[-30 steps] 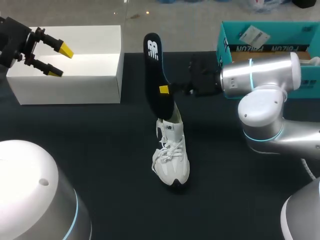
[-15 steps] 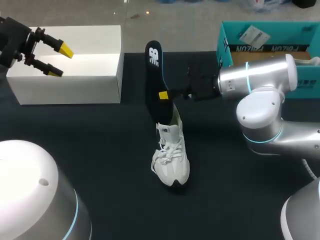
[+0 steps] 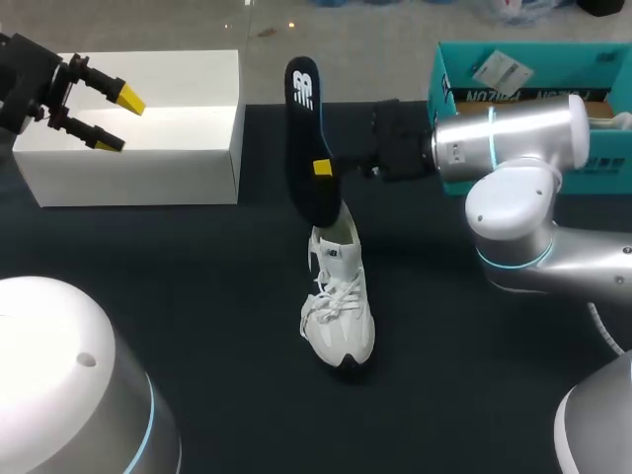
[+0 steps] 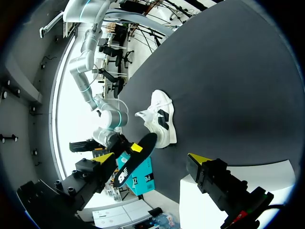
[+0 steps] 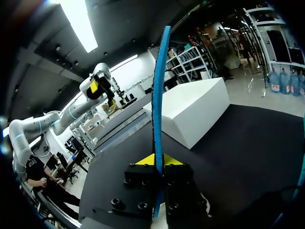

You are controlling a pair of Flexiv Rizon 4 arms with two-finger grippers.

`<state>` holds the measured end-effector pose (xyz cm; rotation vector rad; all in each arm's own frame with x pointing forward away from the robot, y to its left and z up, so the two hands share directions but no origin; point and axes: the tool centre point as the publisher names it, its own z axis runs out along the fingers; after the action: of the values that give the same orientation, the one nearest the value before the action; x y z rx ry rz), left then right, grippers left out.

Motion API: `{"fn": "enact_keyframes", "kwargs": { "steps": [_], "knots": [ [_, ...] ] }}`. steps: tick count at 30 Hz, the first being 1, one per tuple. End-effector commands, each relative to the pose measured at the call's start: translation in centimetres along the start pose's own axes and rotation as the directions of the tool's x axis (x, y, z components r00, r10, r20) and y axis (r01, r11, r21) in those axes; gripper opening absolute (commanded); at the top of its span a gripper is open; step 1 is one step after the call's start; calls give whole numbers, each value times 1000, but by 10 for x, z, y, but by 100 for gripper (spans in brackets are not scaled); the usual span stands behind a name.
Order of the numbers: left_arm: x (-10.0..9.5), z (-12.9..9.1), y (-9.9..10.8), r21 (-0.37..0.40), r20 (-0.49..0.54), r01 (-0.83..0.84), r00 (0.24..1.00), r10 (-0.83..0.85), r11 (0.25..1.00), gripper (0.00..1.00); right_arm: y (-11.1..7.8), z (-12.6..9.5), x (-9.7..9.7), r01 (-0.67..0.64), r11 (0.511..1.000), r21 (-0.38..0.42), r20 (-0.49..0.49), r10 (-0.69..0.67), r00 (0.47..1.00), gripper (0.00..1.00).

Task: Take the shoe out of the shoebox, open the shoe tongue, remove and reinsert the insole, then place the shoe into the shoebox

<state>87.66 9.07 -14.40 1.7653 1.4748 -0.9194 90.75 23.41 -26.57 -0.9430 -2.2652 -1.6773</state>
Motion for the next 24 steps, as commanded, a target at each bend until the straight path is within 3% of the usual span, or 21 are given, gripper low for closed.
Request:
{"fn": "enact_keyframes", "kwargs": {
  "steps": [1,10,14,18,24],
  "knots": [
    [-1,0,0,0,-4,0,1000,0,1000,100,1,12,-1,-4,1000,2,-2,4,1000,0],
    [-1,0,0,0,-4,0,1000,0,1000,100,-28,9,3,-52,997,52,6,51,999,0],
    [-1,0,0,0,-4,0,1000,0,1000,100,-33,5,4,-56,997,57,8,55,998,0],
    [-1,0,0,0,-4,0,1000,0,1000,100,-32,3,5,-57,997,57,10,56,998,0],
    [-1,0,0,0,-4,0,1000,0,1000,100,-12,-1,0,-55,998,10,9,54,998,0]
  ]
}}
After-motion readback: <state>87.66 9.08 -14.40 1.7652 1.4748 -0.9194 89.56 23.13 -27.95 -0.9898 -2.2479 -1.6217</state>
